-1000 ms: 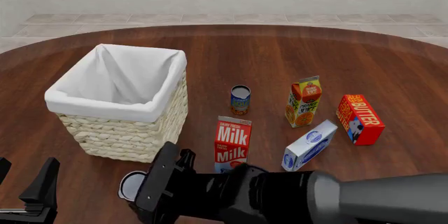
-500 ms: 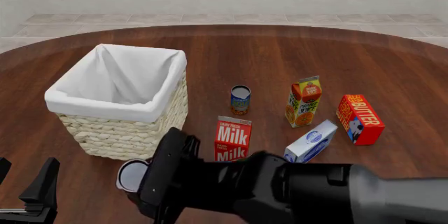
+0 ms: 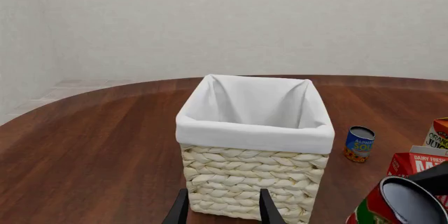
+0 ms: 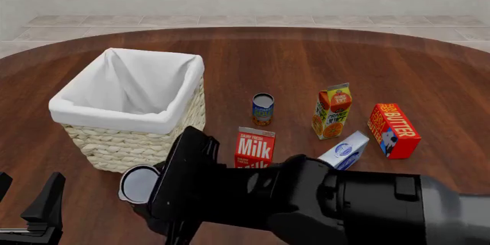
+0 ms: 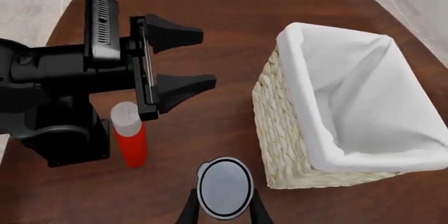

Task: Pick up the alphabet soup and the tomato sauce, and put them in the basket.

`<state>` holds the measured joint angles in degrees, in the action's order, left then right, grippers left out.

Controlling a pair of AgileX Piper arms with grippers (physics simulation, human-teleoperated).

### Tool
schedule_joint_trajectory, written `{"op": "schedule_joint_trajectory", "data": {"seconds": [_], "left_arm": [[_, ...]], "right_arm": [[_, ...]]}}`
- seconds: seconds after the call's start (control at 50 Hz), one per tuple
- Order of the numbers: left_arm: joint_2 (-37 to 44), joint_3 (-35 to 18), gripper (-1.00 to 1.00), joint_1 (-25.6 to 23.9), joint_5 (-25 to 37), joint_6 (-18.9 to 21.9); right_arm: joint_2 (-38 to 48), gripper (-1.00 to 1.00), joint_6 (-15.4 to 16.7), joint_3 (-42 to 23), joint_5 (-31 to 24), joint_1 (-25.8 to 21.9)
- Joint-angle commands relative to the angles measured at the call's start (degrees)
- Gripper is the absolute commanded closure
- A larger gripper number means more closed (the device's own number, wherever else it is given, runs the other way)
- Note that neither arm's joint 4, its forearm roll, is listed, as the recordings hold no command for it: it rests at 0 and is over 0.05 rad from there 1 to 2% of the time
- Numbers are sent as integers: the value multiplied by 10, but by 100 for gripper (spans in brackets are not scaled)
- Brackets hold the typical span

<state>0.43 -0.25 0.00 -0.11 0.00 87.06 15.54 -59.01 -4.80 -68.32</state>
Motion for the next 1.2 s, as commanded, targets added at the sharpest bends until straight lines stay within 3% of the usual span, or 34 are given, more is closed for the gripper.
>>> {"op": "schedule_joint_trajectory", "data": {"seconds": [0.02, 0.68, 1.2], "left_arm": [[0, 0, -100, 0, 0, 0], [0, 0, -100, 0, 0, 0], [0, 0, -100, 0, 0, 0]], "right_arm": [[-14, 100, -3, -13, -13, -5], [-46, 100, 22, -55, -61, -10], [-52, 100, 43, -131, -104, 21]]}}
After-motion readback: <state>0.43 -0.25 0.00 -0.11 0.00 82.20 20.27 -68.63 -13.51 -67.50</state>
